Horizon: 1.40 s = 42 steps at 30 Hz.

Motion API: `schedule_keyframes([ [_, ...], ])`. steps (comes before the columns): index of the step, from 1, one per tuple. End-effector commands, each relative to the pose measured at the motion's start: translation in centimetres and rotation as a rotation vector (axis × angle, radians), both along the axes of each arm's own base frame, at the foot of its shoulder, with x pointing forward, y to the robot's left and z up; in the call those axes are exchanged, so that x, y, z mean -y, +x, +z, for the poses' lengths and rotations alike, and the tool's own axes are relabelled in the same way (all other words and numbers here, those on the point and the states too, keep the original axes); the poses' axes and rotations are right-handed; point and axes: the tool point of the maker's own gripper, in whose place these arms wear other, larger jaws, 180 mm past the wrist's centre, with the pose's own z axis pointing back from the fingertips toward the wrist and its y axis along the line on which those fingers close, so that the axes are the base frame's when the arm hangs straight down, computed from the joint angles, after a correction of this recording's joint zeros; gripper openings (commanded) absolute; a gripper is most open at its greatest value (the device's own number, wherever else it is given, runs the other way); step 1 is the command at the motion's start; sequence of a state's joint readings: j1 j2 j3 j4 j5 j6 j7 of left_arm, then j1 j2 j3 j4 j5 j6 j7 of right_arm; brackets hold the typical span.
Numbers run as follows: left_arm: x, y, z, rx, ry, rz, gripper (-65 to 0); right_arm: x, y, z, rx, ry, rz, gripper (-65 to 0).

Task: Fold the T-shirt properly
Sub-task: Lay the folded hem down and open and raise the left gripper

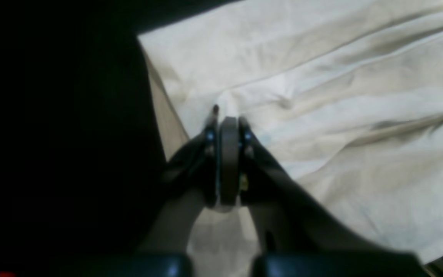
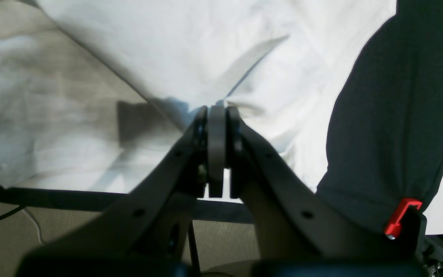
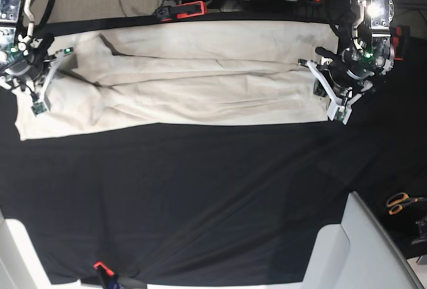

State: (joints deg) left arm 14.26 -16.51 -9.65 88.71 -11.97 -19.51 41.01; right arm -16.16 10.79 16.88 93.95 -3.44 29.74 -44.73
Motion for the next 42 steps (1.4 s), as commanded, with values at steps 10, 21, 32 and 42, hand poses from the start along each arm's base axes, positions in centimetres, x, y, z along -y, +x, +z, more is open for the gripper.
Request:
schedule_keyframes([
  [10, -1.8, 0.7, 0.8, 0.026, 0.132, -0.029, -65.0, 1.0, -0.8, -0.1, -0.02, 0.003, -0.084, -29.7],
  [21, -4.5, 4.1, 9.5, 0.209, 0.222, 0.059, -38.7, 2.4, 0.3, 3.2, 0.097, -0.017, -0.157, -17.0],
  [32, -10.2, -0.8, 10.3, 0.205, -0.172, 0.237, -38.8, 3.6, -0.7, 4.5, 0.249, 0.021, -0.261, -16.8],
  [42, -10.2, -3.5, 2.7, 0.092, -0.422, 0.336, -38.5, 3.5, -1.0, 3.7, 0.244, 0.031, -0.26, -16.4],
])
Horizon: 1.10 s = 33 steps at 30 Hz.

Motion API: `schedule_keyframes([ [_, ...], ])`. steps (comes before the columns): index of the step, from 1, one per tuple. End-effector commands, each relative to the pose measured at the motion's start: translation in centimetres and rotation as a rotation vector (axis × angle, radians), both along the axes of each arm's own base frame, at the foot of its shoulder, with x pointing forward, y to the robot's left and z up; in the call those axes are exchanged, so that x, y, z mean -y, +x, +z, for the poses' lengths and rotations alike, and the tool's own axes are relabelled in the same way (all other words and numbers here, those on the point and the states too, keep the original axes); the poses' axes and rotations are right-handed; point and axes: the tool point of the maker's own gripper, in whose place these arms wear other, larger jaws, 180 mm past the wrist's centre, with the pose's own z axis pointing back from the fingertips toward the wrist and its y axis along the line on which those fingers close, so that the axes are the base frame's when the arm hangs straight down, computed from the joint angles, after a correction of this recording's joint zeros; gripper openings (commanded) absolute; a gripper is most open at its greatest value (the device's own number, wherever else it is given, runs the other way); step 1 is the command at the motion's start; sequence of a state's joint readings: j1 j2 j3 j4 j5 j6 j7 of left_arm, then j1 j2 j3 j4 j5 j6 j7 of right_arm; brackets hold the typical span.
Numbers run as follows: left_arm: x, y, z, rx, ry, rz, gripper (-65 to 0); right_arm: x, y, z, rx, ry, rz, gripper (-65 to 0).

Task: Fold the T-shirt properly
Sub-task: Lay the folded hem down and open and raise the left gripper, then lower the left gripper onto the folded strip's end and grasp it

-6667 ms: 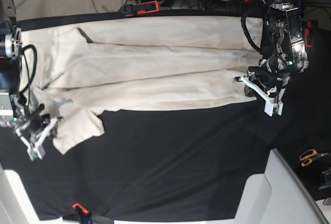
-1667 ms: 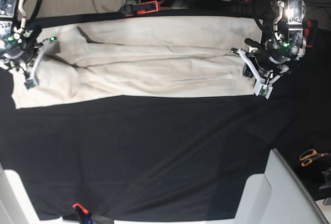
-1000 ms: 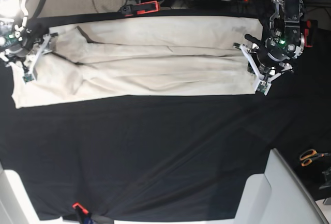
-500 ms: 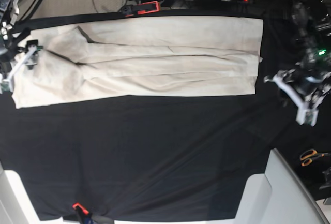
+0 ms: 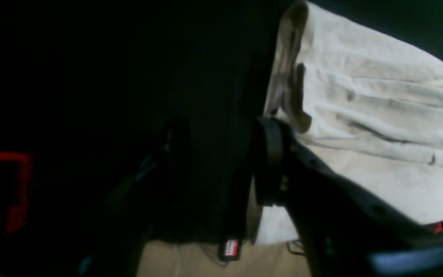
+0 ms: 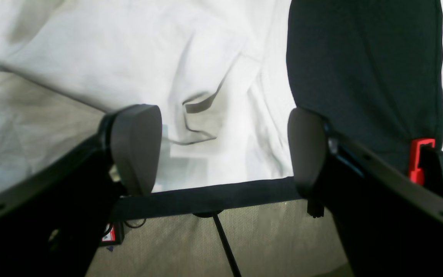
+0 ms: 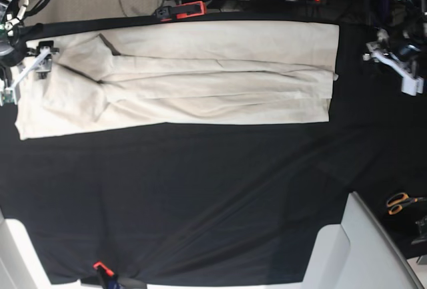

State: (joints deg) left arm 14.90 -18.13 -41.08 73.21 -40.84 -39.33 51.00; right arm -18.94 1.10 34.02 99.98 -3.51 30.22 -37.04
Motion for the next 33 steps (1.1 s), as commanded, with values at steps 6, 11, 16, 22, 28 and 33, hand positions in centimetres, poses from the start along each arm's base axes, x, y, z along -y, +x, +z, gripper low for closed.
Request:
schedule_keyframes([
  [6, 1.2, 0.7, -1.1, 0.047, -0.062, 0.014, -38.5, 0.5, 0.4, 0.8, 0.027, -0.021, 0.006, -16.4],
  [11, 1.1, 0.3, -1.7, 0.032, -0.077, 0.03, -38.7, -0.2, 0.1, 0.5, 0.007, -0.008, 0.058, -16.5],
  [16, 1.2, 1.1, -0.3, 0.069, -0.051, 0.003, -38.8, -0.2, -0.2, -0.4, -0.013, 0.008, 0.052, -16.5],
  [22, 0.7, 1.8, 3.4, 0.14, -0.083, 0.018, -38.3, -0.4, -0.8, -1.7, -0.037, 0.034, 0.044, -16.7],
  [28, 0.2, 1.4, 0.5, 0.064, -0.125, 0.07, -38.2, -0.5, -0.6, -1.6, -0.015, 0.038, 0.049, -16.7],
  [33, 1.1, 2.1, -0.2, 0.069, -0.167, 0.089, -38.2, -0.5, -0.6, -1.6, -0.015, 0.038, 0.049, -16.7],
])
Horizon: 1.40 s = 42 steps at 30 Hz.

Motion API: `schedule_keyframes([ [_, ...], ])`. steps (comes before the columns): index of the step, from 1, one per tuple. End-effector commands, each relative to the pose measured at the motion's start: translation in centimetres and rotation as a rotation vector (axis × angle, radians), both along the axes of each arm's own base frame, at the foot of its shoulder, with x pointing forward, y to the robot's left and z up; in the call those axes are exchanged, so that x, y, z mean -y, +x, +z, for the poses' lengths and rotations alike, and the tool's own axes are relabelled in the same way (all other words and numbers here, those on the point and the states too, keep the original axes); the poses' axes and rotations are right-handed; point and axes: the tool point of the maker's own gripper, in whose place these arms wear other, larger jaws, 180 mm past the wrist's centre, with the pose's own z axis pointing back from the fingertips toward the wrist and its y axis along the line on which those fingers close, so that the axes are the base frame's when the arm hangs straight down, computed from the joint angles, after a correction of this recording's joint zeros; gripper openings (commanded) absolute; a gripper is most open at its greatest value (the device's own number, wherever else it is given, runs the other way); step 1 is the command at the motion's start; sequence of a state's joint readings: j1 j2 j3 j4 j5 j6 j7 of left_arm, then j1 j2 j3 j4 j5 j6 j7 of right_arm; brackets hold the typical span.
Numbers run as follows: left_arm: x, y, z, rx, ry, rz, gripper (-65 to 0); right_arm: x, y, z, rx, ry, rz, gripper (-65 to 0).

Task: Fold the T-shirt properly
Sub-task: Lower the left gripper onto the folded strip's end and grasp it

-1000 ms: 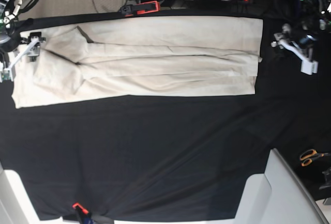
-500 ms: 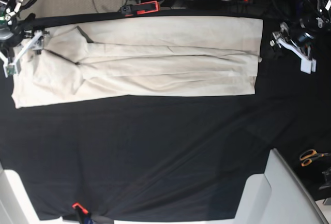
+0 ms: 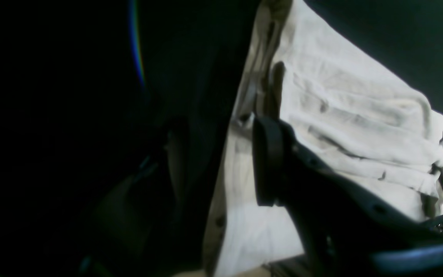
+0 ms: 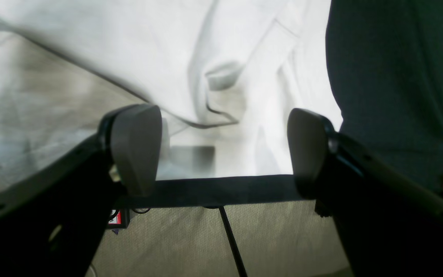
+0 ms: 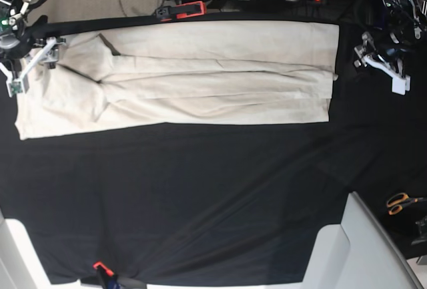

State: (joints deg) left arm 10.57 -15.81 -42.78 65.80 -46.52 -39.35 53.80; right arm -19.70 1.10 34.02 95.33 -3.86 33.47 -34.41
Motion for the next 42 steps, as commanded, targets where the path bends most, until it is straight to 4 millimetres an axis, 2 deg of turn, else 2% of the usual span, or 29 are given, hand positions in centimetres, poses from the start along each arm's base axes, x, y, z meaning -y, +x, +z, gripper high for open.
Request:
schedule_keyframes([
  [1, -0.4, 1.4, 1.4, 0.057, 0.011, -0.002, -38.2, 0.5, 0.7, 0.9, 0.035, -0.016, 0.002, -16.7],
  [5, 1.3, 2.9, 0.9, 0.059, 0.022, -0.068, -38.2, 0.5, 0.7, 0.9, 0.037, -0.015, 0.003, -16.7],
  [8, 2.7, 3.2, 0.3, 0.058, 0.029, -0.108, -38.2, 0.5, 0.7, 0.9, 0.037, -0.015, 0.003, -16.7],
  [15, 2.7, 2.4, -2.3, 0.017, -0.036, -0.038, -38.2, 0.6, 0.8, 0.9, 0.038, -0.017, 0.004, -16.7],
  [21, 2.5, 1.3, -3.7, -0.041, 0.014, -0.064, -38.2, 0.6, 0.8, 1.0, 0.04, -0.018, 0.004, -16.7],
  [30, 6.8, 1.2, -5.0, -0.064, -0.034, -0.146, -38.5, 0.5, 0.9, 1.0, 0.042, -0.016, 0.003, -16.7],
  [35, 7.0, 1.4, -5.0, -0.053, -0.038, -0.138, -39.5, 0.5, 0.8, 0.9, 0.041, -0.016, 0.003, -16.7],
  [36, 7.0, 1.4, -5.0, -0.053, -0.038, -0.138, -41.0, 0.6, 0.9, 1.0, 0.041, -0.017, 0.004, -16.7],
  [37, 6.9, 1.3, -5.0, -0.056, -0.038, -0.137, -45.1, 0.6, 0.9, 1.0, 0.041, -0.017, 0.004, -16.7],
  [40, 6.9, 1.2, -5.1, -0.059, -0.039, -0.136, -65.0, 0.6, 0.9, 1.0, 0.041, -0.017, 0.004, -16.7],
  [42, 6.9, 1.3, -5.0, -0.056, -0.037, -0.136, -65.0, 0.6, 0.9, 1.0, 0.041, -0.017, 0.004, -16.7],
])
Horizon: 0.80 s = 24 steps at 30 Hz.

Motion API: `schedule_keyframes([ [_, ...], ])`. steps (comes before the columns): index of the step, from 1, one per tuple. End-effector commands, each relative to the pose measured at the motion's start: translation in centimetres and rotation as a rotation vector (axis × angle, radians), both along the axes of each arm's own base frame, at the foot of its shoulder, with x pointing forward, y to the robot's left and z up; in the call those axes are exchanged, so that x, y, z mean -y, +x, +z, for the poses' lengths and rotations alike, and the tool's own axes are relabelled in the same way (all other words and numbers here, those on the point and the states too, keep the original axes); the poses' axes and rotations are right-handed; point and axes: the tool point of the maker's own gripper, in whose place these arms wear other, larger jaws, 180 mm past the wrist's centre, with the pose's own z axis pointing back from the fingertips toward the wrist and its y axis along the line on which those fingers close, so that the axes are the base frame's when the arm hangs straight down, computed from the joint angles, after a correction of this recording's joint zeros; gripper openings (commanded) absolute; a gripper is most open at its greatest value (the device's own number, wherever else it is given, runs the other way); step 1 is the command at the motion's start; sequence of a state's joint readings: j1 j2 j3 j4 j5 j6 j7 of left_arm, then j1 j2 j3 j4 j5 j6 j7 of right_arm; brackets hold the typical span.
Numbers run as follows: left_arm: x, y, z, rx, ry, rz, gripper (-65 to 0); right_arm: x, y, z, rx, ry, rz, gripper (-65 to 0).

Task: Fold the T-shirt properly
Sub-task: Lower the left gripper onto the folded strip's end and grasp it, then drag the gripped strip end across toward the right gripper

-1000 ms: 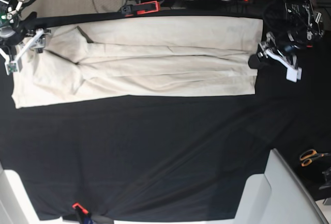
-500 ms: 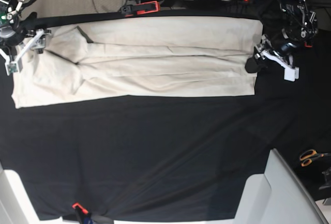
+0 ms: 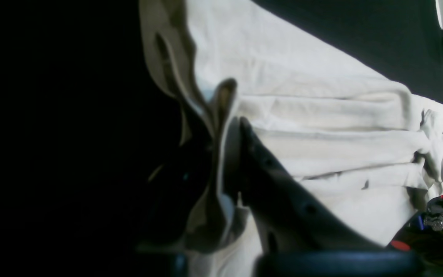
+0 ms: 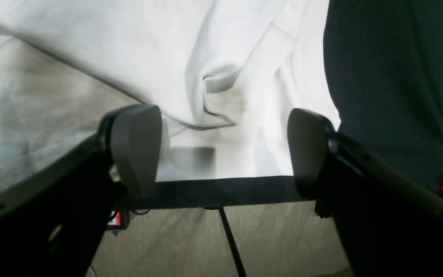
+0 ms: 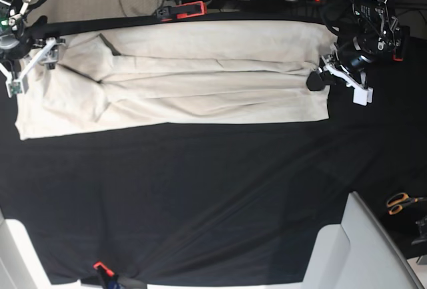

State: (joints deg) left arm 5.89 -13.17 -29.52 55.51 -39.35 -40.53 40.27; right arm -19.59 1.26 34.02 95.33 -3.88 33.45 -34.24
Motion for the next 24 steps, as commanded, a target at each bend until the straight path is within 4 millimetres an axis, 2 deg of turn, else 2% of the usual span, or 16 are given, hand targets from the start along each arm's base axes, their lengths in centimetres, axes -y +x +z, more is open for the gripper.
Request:
schedule_keyframes([
  [1, -0.1, -1.0, -0.6, -0.055, 0.029, -0.039, -65.0, 0.5, 0.7, 0.9, 0.036, -0.014, 0.003, -16.7],
  [6, -0.1, -0.6, -0.2, -0.04, 0.043, -0.054, -65.0, 0.5, 0.7, 0.9, 0.036, -0.014, 0.003, -16.7],
  [9, -0.2, 0.7, 1.8, 0.028, 0.086, -0.082, -65.0, 0.5, 0.7, 0.8, 0.035, -0.013, 0.002, -16.7],
  [13, 0.2, 1.3, 4.6, 0.113, 0.148, -0.131, -65.0, 0.5, 0.8, 0.8, 0.036, -0.013, 0.002, -16.7],
  [19, 2.0, 2.2, 8.5, 0.232, 0.205, -0.186, -65.0, 0.4, 0.9, 0.9, 0.04, -0.011, 0.001, -16.7],
  [24, 5.1, 2.8, 9.2, 0.22, 0.206, -0.2, -65.0, 0.4, 0.9, 0.9, 0.04, -0.01, 0.003, -16.7],
])
